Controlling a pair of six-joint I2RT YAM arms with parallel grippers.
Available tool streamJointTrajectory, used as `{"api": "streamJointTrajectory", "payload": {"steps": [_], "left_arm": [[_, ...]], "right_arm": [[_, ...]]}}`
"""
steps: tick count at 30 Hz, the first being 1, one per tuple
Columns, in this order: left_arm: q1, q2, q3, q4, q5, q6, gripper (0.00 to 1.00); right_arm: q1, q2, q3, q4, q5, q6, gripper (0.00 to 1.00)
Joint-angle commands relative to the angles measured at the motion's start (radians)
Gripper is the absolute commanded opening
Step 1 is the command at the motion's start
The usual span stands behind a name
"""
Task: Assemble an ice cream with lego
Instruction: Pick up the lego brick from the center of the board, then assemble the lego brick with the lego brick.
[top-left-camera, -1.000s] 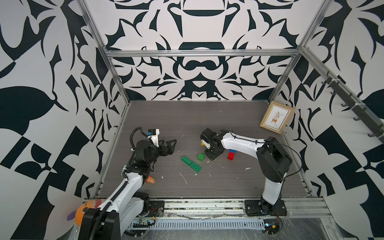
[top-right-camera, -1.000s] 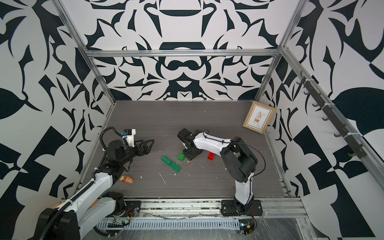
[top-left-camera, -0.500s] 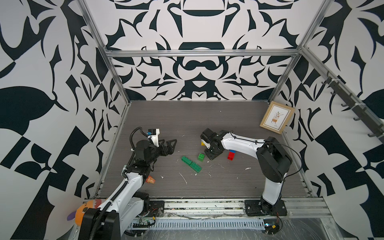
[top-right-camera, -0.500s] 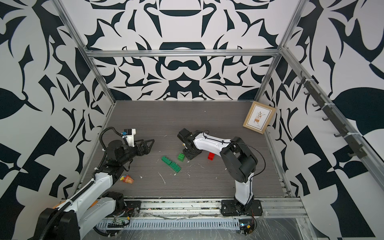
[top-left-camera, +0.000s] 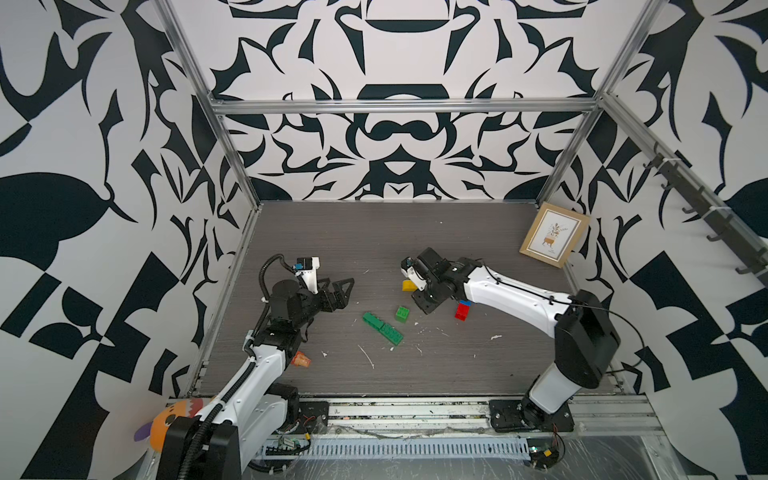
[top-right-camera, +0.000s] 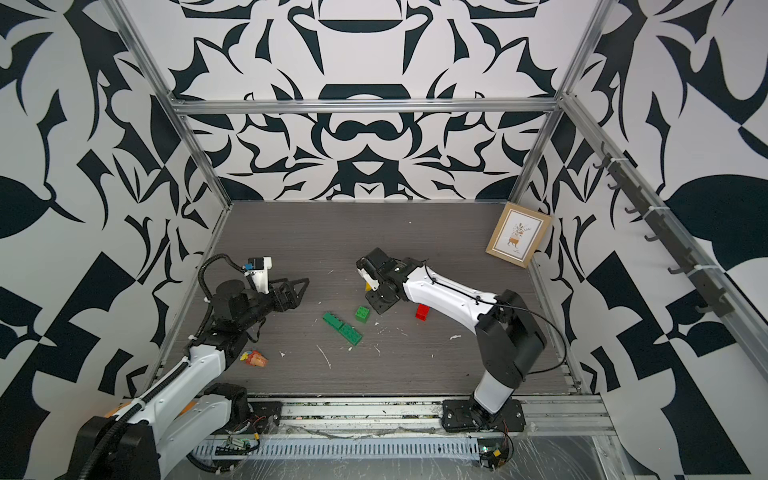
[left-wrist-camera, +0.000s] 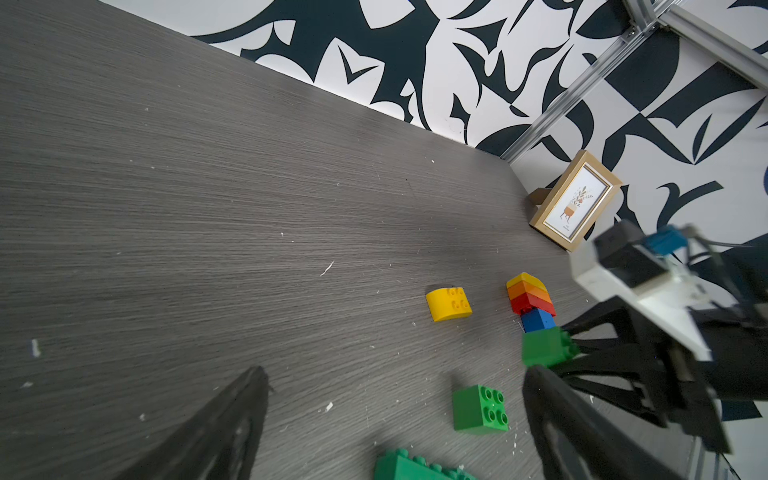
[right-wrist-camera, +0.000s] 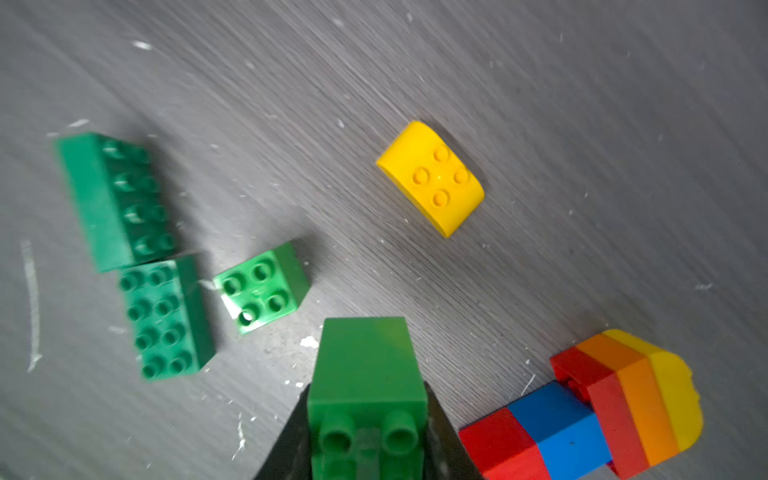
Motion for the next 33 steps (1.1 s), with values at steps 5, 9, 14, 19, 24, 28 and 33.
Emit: {"api": "streamJointTrajectory", "payload": {"steps": [5,9,14,19,24,28,33], "left_arm": [[-0.005,0.0,0.0,0.025,0.015,0.003,0.99],[-0.004,0.001,0.001,0.026,0.017,0.003,0.99],[-0.006,0.004,-0.003,0.039,0.023,0.003,0.99],[-0.009,0.013,0.0,0.039,0.026,0.002,0.99],[-0.009,0.004,-0.003,0.038,0.021,0.003,0.99],[-0.009,0.003,-0.003,0.038,0.018,0.003,0.99],[-0.009,0.008,-0.001,0.038,0.02,0.003,0.99]], "right_arm": [[0.061,-0.021,0.004,0.024,-0.157,-0.211,0.12],[0.095,0.03,0.031,0.022,-0.131,-0.247,0.12],[0.11,0.111,0.077,0.009,-0.087,-0.275,0.12],[0.113,0.163,0.125,-0.03,-0.063,-0.29,0.12],[0.113,0.151,0.149,-0.05,-0.054,-0.291,0.11],[0.113,0.155,0.191,-0.082,-0.017,-0.269,0.11],[0.112,0.218,0.292,-0.187,0.065,-0.228,0.1]]}}
